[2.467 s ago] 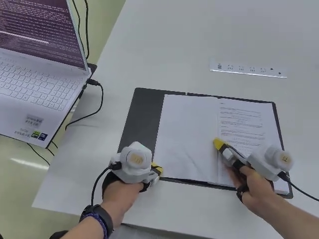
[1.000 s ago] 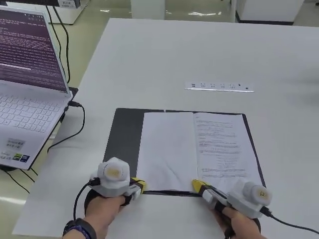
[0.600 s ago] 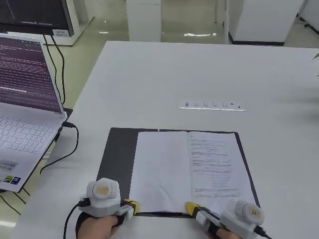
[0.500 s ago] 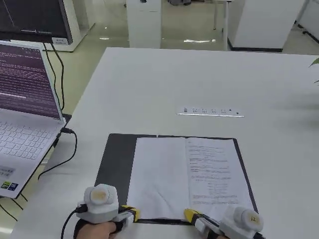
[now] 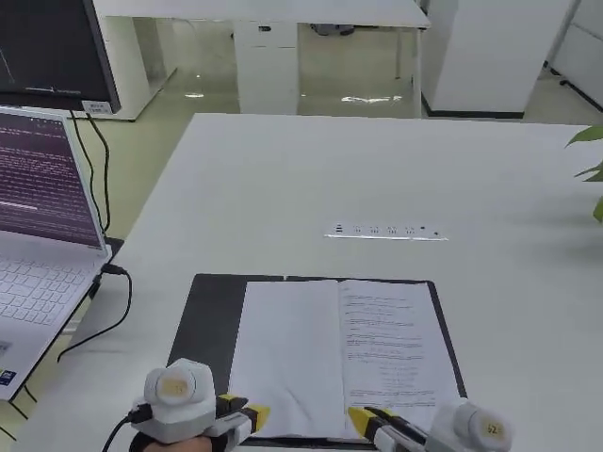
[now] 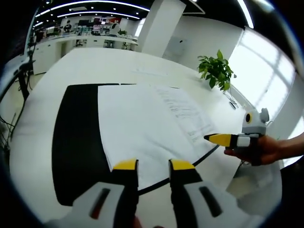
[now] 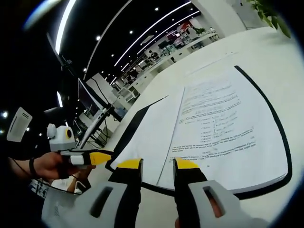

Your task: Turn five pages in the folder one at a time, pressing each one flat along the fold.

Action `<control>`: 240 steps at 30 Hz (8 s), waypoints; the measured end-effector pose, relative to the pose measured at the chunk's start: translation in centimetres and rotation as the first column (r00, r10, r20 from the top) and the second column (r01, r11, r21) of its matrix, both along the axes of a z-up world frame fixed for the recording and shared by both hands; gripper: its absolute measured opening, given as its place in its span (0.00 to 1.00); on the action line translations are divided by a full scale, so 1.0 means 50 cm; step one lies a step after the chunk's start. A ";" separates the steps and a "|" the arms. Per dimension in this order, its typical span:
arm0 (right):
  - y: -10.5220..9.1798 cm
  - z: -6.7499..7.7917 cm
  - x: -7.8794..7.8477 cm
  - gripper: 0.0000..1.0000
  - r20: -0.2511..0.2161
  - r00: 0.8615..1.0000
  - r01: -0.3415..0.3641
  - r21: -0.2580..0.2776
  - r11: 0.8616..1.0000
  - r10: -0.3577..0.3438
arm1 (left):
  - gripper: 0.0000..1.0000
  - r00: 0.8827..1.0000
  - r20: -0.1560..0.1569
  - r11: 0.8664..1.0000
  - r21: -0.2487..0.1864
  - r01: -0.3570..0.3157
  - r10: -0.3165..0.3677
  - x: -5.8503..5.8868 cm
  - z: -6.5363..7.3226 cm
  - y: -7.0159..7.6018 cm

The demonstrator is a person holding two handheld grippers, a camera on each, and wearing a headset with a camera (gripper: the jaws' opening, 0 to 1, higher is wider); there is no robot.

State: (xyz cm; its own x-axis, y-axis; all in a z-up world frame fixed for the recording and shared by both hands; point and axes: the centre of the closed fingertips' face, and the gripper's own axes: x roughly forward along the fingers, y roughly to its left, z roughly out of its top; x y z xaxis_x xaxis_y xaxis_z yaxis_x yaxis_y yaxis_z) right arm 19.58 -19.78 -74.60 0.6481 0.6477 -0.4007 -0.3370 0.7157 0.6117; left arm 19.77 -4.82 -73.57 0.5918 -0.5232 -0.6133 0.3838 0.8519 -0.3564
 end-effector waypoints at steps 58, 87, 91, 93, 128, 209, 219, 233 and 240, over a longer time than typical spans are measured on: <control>-0.271 0.152 -0.105 0.72 0.225 0.971 0.136 -0.250 0.959 -0.080 | 0.75 0.983 0.182 0.998 0.066 -0.014 0.002 -0.053 0.164 0.093; -0.266 0.117 -0.130 0.75 0.163 0.987 0.065 -0.304 0.950 -0.016 | 0.72 0.951 0.127 0.953 0.150 0.263 -0.283 -0.022 0.157 -0.075; -0.274 0.121 -0.135 0.75 0.167 0.986 0.077 -0.284 0.956 -0.030 | 0.71 0.931 0.113 0.930 0.169 0.327 -0.348 -0.018 0.153 -0.119; -0.278 0.121 -0.137 0.75 0.166 0.986 0.080 -0.277 0.958 -0.035 | 0.71 0.921 0.111 0.920 0.174 0.352 -0.374 -0.015 0.151 -0.138; -0.335 0.092 -0.140 0.71 0.075 0.997 0.009 -0.222 0.975 0.008 | 0.58 0.822 0.015 0.810 0.181 0.558 -0.569 0.004 0.051 -0.381; -0.311 0.057 -0.111 0.64 0.022 0.993 -0.111 -0.174 0.978 0.117 | 0.72 0.864 0.054 0.853 0.202 0.482 -0.501 0.037 -0.083 -0.576; -0.318 0.062 -0.104 0.62 0.026 0.996 -0.080 -0.144 0.986 0.084 | 0.65 0.837 0.141 0.829 0.297 0.474 -0.528 0.038 -0.097 -0.565; -0.318 0.064 -0.064 0.61 0.037 0.996 -0.074 -0.118 0.990 0.079 | 0.61 0.839 0.166 0.839 0.289 0.460 -0.518 0.049 -0.096 -0.560; -0.294 0.071 -0.002 0.59 0.068 0.993 -0.090 -0.092 0.992 0.097 | 0.54 0.851 0.162 0.852 0.272 0.448 -0.499 0.057 -0.093 -0.553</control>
State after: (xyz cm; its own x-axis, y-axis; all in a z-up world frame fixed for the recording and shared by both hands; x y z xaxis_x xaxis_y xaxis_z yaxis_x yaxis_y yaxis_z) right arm 19.50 -34.48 -71.05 0.6155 0.6709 -0.4135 -0.4458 0.7291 0.5194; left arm 22.60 -32.48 -78.23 0.4375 -0.6438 -0.6278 0.8057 0.5906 -0.0442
